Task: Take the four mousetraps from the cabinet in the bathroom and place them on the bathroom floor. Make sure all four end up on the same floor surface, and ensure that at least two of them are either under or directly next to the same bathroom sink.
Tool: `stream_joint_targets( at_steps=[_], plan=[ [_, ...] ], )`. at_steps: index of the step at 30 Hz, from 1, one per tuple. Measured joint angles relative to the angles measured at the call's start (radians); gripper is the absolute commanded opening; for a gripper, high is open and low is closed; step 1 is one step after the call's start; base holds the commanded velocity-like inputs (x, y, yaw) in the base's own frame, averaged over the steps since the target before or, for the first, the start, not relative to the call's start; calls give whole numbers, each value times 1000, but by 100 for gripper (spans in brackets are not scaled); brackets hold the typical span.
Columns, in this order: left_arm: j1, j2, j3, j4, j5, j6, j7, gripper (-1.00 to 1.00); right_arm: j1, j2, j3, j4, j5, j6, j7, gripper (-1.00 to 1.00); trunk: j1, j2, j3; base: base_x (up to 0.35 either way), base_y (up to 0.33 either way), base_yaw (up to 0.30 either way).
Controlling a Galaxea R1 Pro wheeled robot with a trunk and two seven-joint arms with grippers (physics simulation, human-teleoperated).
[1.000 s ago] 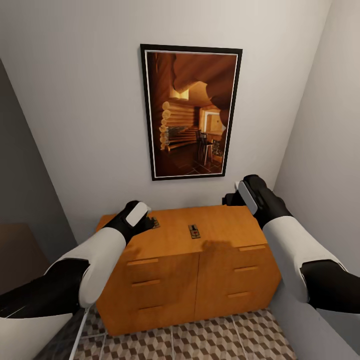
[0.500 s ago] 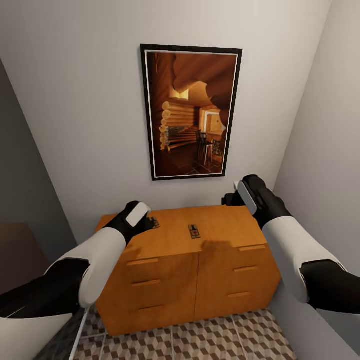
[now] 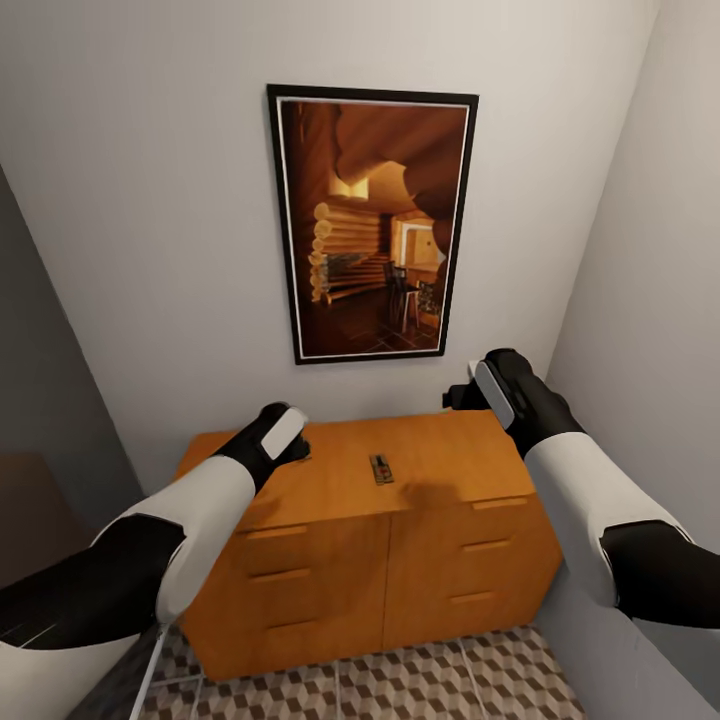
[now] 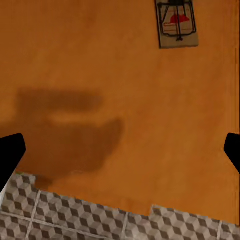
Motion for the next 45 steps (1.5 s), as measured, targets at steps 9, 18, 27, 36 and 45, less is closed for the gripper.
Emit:
stream_joint_targets(
  at_steps=[9, 18, 27, 36, 45],
  plan=[
    [0, 0, -11, 1, 2, 39, -17, 100, 7, 0, 2, 5, 1, 0, 1, 100, 0, 0, 0, 145, -125, 0],
    [0, 0, -15, -3, -1, 83, -49, 100, 8, 1, 48, 27, -1, 0, 5, 100, 0, 0, 0, 12, -10, 0],
    [-1, 0, -15, -17, -2, 117, -50, 100, 6, -1, 103, 152, -4, 0, 50, 100, 0, 0, 0, 1, 0, 0],
    [-45, 0, -13, -22, -2, 146, -48, 100, -37, -3, 106, 287, -15, 0, 256, 100, 0, 0, 0, 0, 0, 0],
    [-90, 0, -12, -48, 0, 151, -51, 100, -73, -11, 106, 312, -6, 0, 484, 100, 0, 0, 0, 0, 0, 0]
  ],
)
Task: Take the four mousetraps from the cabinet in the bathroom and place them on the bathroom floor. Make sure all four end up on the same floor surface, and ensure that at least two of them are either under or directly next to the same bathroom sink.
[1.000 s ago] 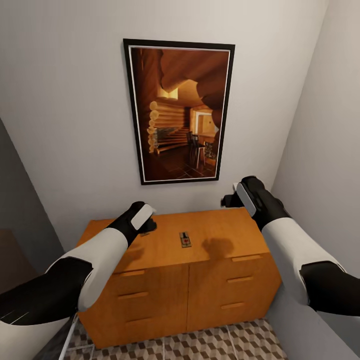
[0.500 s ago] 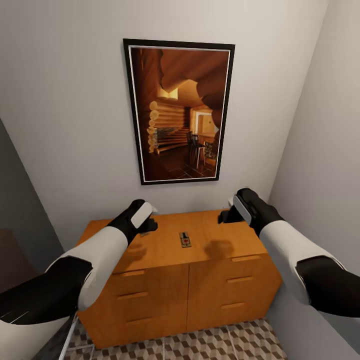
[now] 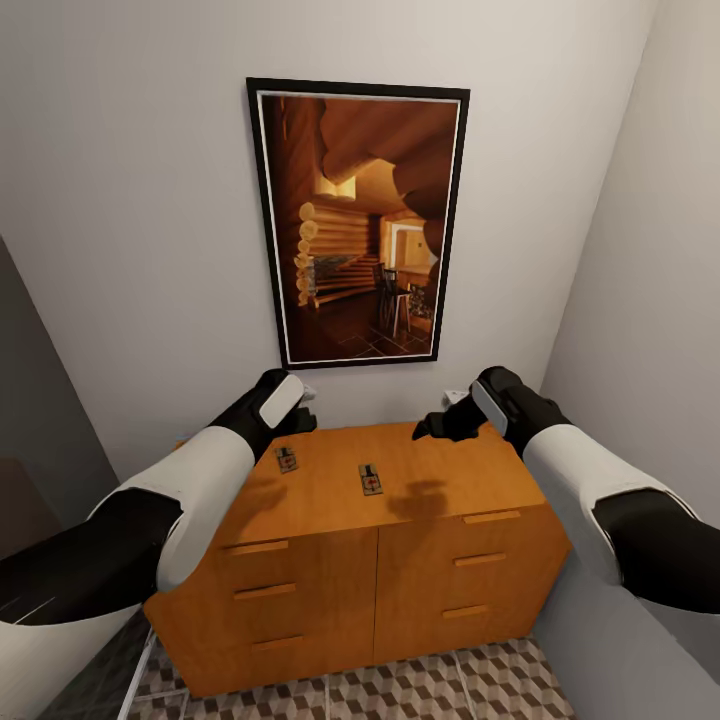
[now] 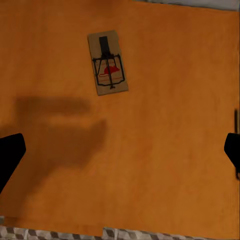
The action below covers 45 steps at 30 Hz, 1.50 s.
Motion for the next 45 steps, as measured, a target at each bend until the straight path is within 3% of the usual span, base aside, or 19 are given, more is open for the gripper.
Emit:
stream_joint_targets(
  at_steps=[3, 7, 13, 17, 22, 31, 45],
  plan=[
    [-3, 0, 0, -9, 0, 1, -1, 100, -4, -11, -1, -3, -1, 0, 21, 100, 0, 0, 0, 0, 0, 0],
    [-6, 0, 1, -22, 2, 1, -2, 100, -11, -45, -3, -29, -3, 0, 48, 100, 0, 0, 0, 0, 0, 0],
    [-8, 0, 2, -26, 25, 2, -3, 100, -13, -62, -5, -54, -5, 0, 58, 100, 0, 0, 0, 0, 0, 0],
    [-9, 0, 1, -26, 57, 1, -1, 100, -14, -64, -5, -61, -8, 0, 71, 100, 0, 0, 0, 0, 0, 0],
    [-8, 0, 0, -25, 70, 0, 1, 100, -14, -65, -2, -63, -18, 0, 114, 100, 0, 0, 0, 0, 0, 0],
    [-9, 0, 0, -22, 72, -1, 6, 100, -14, -65, 1, -68, -22, 0, 158, 100, 0, 0, 0, 0, 0, 0],
    [-8, 0, 1, -1, 69, -1, 15, 100, -14, -65, 7, -70, -12, 0, 154, 100, 0, 0, 0, 112, -84, 0]
  ],
)
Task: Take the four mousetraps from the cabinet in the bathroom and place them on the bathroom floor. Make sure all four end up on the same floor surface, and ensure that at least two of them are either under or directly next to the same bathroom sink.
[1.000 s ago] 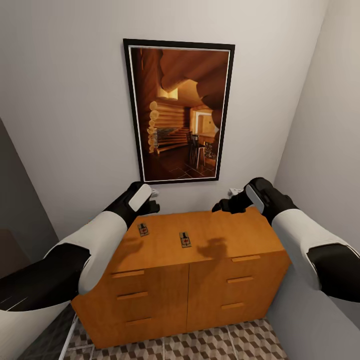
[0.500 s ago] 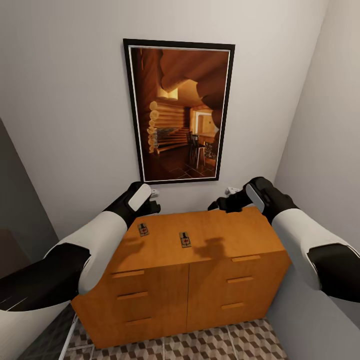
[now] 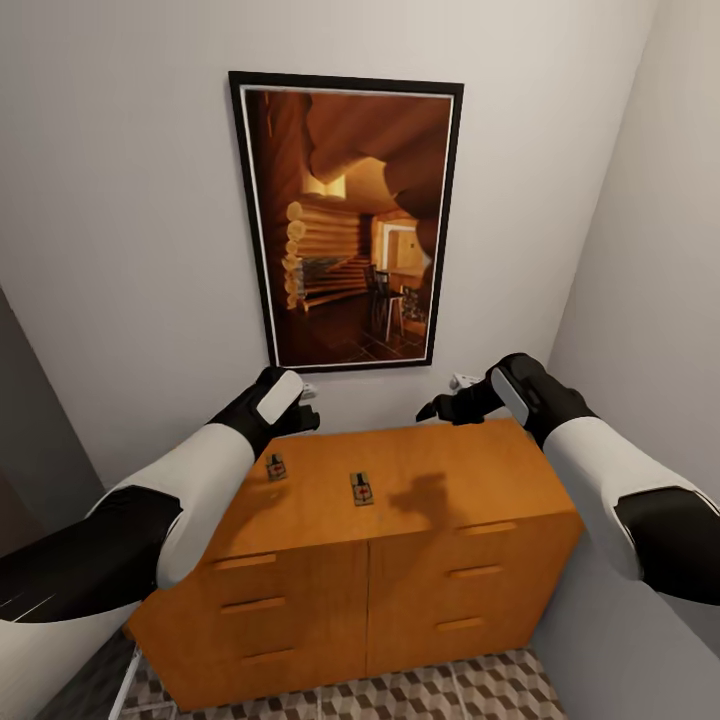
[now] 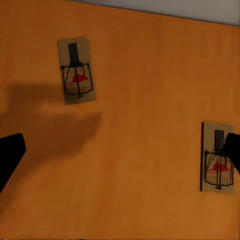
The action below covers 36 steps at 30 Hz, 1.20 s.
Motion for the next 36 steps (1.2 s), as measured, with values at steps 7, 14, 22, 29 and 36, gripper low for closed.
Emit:
stream_joint_targets(
  at_steps=[7, 14, 22, 29, 36],
  plan=[
    [-1, 0, 1, 32, 2, -6, 31, 100, 0, 1, 3, 0, 0, 0, -5, 100, 0, 0, 0, 39, -32, 0],
    [-1, 0, 1, 34, 2, -7, 41, 100, 0, 0, 4, 3, 1, 0, -5, 100, 0, 0, 0, 7, -6, 0],
    [0, 0, 1, 35, 2, -8, 73, 100, 0, -1, 21, 8, 0, 0, -4, 100, 0, 0, 0, 2, -1, 0],
    [-1, 16, 5, 37, -1, -8, 92, 100, 0, -2, 135, 11, -1, 0, -2, 100, 0, 0, 0, 0, 0, 0],
    [-1, 20, 5, 38, -1, -7, 92, 100, 0, -1, 170, 11, -2, 0, -1, 100, 0, 0, 0, 0, 0, 0]
  ],
)
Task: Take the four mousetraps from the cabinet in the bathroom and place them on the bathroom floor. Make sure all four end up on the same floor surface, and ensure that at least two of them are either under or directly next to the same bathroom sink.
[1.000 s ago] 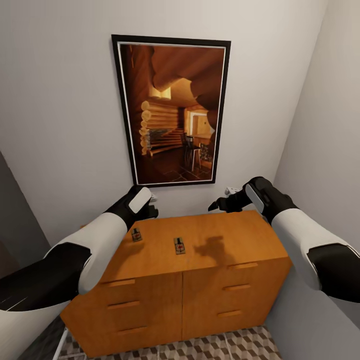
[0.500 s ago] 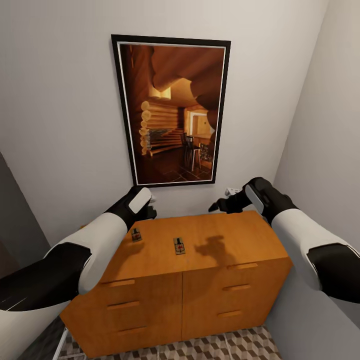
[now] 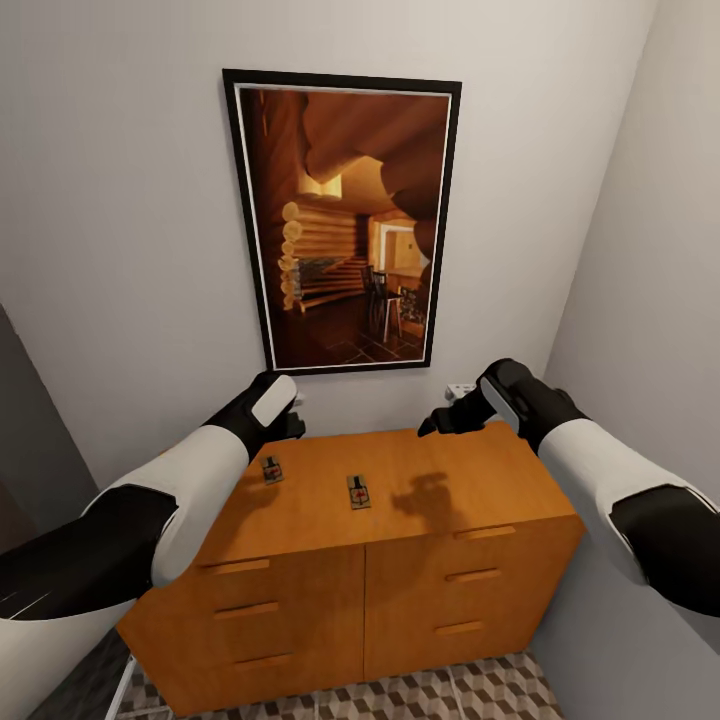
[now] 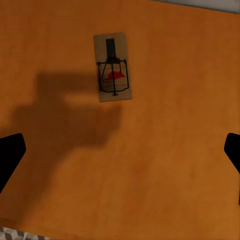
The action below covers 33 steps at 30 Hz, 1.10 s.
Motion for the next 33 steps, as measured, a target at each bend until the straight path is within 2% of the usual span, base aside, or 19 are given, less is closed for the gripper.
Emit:
stream_joint_targets(
  at_steps=[10, 14, 19, 27, 33],
  plan=[
    [0, 2, -2, 0, 0, 1, -1, 100, 0, 0, 5, 0, -1, 0, 0, 100, 0, 0, 0, 0, 0, 0],
    [1, 7, -3, 3, 0, 1, -1, 100, 0, -2, 4, 0, 1, -1, -1, 100, 0, 0, 0, 0, 0, 171],
    [1, 10, -3, 25, 0, 1, -1, 100, 0, -6, 4, 0, 2, 0, -1, 100, 0, 0, 0, 0, 0, 131],
    [1, 10, -5, 35, 1, 0, -2, 100, 0, -8, 4, 0, 2, 0, 0, 100, 0, 0, 0, 0, 0, 23],
    [0, 10, -5, 66, 1, -2, -1, 100, 0, -19, 3, 0, 2, 0, 0, 100, 0, 0, 0, 0, 0, 3]
  ],
)
